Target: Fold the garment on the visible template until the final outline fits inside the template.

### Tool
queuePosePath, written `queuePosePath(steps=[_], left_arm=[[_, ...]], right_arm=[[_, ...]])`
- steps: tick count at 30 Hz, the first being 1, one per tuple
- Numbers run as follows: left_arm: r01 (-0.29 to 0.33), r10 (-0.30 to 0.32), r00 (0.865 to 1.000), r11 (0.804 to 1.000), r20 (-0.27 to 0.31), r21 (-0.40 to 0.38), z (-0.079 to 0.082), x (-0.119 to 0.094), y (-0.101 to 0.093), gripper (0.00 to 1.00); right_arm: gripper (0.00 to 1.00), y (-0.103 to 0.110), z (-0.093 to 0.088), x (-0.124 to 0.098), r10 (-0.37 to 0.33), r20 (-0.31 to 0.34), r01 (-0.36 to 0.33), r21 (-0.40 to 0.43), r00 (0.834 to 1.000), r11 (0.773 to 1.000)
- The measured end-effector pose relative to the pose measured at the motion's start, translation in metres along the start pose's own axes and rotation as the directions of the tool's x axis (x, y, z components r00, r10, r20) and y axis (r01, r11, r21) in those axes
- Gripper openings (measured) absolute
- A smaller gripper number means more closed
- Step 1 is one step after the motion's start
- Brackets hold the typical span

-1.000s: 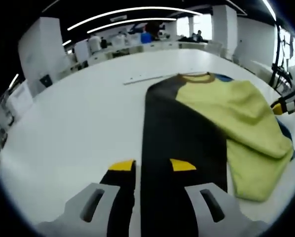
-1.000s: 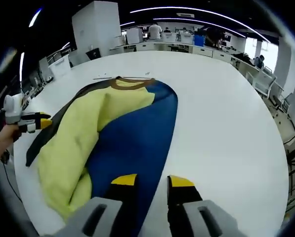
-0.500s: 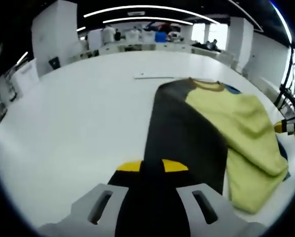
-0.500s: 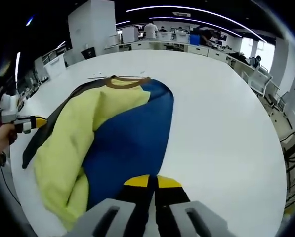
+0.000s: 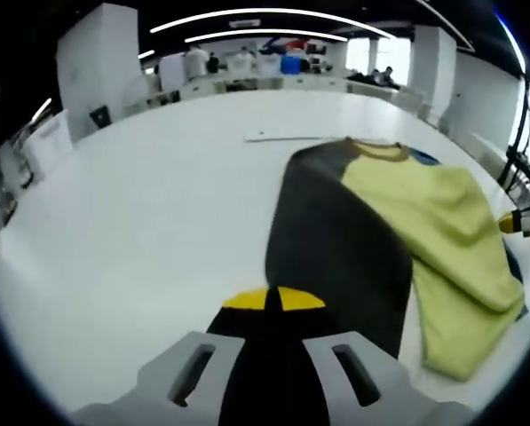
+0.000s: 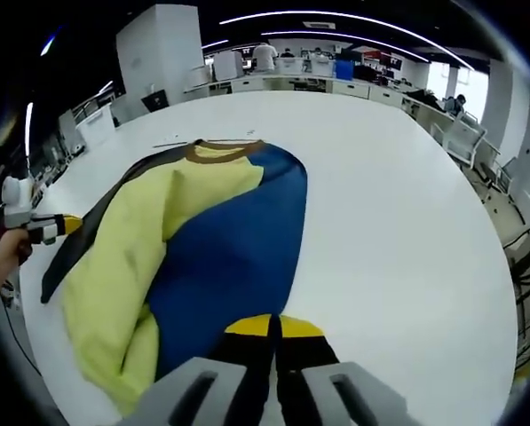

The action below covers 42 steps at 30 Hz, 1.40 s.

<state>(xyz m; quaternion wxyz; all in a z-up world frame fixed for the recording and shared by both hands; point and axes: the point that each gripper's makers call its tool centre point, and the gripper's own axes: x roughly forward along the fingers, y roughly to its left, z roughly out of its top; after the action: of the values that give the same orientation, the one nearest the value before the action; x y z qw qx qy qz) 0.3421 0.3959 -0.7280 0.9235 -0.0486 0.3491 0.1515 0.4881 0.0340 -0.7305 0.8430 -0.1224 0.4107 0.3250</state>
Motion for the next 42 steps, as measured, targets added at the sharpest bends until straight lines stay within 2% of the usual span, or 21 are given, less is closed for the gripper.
queuePosePath(steps=[10,17,23,42], left_arm=[[-0.026,0.026,1.0,0.999,0.008,0.023,0.002,0.0,0.015,0.0],[-0.041,0.04,0.999,0.999,0.01,0.027,0.006,0.002,0.02,0.0],[-0.046,0.046,0.999,0.998,0.015,0.031,0.008,0.003,0.023,0.0],[-0.062,0.061,0.998,0.997,0.02,0.042,0.012,0.009,0.032,0.0]], right_arm=[[0.0,-0.02,0.001,-0.002,-0.031,-0.009,0.031,-0.004,0.999,1.0],[0.0,-0.043,0.003,-0.004,-0.08,-0.023,0.08,-0.028,0.996,0.996],[0.0,-0.062,0.006,-0.006,-0.131,-0.026,0.129,-0.055,0.991,0.99],[0.0,-0.101,0.02,0.001,-0.233,-0.054,0.223,-0.145,0.971,0.964]])
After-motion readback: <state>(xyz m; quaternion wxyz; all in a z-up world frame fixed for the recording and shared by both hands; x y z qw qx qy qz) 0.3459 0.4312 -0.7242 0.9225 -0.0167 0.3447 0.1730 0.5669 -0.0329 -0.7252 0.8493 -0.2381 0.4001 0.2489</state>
